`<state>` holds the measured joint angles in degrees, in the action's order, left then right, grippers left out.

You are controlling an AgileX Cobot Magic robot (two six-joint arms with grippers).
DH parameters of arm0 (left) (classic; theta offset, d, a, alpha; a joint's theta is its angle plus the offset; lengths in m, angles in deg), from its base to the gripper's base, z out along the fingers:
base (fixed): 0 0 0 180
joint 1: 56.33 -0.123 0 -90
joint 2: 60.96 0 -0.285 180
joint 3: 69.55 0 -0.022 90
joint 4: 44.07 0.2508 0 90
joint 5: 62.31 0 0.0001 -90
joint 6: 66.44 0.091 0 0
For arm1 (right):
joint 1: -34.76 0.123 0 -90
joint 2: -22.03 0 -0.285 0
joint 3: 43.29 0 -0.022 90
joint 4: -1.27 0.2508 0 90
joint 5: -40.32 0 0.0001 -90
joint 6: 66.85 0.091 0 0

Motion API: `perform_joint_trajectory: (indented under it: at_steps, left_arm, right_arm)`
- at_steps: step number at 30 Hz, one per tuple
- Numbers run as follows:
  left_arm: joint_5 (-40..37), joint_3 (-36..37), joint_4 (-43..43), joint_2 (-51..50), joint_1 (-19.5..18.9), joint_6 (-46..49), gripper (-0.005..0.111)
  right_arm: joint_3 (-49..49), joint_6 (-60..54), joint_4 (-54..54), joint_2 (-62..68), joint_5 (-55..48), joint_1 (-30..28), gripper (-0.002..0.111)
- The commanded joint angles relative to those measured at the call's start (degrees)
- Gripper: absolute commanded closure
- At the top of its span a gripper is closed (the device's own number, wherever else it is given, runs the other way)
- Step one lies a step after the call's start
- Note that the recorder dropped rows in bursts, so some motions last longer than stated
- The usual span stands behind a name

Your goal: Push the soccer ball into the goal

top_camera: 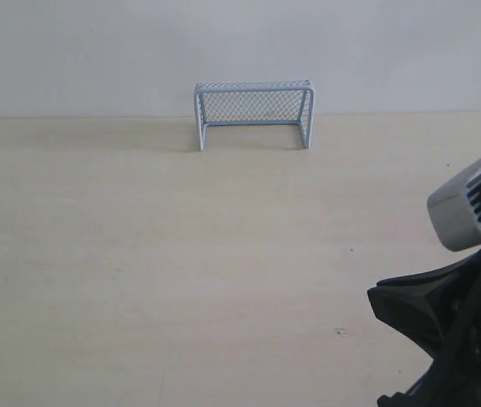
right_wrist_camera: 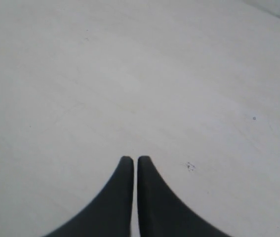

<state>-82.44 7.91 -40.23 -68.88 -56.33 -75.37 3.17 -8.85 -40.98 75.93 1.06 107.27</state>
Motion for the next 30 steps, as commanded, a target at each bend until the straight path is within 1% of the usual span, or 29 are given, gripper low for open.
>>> perform_joint_trajectory:
  at_steps: [1, 16, 19, 22, 26, 28, 30]
  left_arm:
    - [0.7, -0.2, -0.3, 0.1, -0.1, -0.5, 0.100]
    - [0.7, -0.2, -0.3, 0.1, -0.1, -0.5, 0.100]
    - [0.7, -0.2, -0.3, 0.1, -0.1, -0.5, 0.100]
    - [0.7, -0.2, -0.3, 0.1, -0.1, -0.5, 0.100]
    - [0.7, -0.2, -0.3, 0.1, -0.1, -0.5, 0.100]
    - [0.7, -0.2, -0.3, 0.1, -0.1, -0.5, 0.100]
    - [0.7, -0.2, -0.3, 0.1, -0.1, -0.5, 0.100]
  right_arm:
    - [0.3, 0.2, -0.2, -0.2, 0.4, 0.1, 0.108]
    - [0.3, 0.2, -0.9, -0.3, 0.8, 0.1, 0.108]
    - [0.3, 0.2, -1.2, -0.3, 0.5, -1.0, 0.108]
    - [0.8, 0.2, 0.2, -1.9, 0.7, -5.0, 0.108]
    - [5.2, 1.2, 3.6, -7.9, 3.2, -14.4, 0.108]
    - [8.1, 3.5, 3.3, -11.5, 4.7, -18.6, 0.108]
    - [11.6, 3.4, 3.3, -14.8, 7.4, -23.3, 0.108]
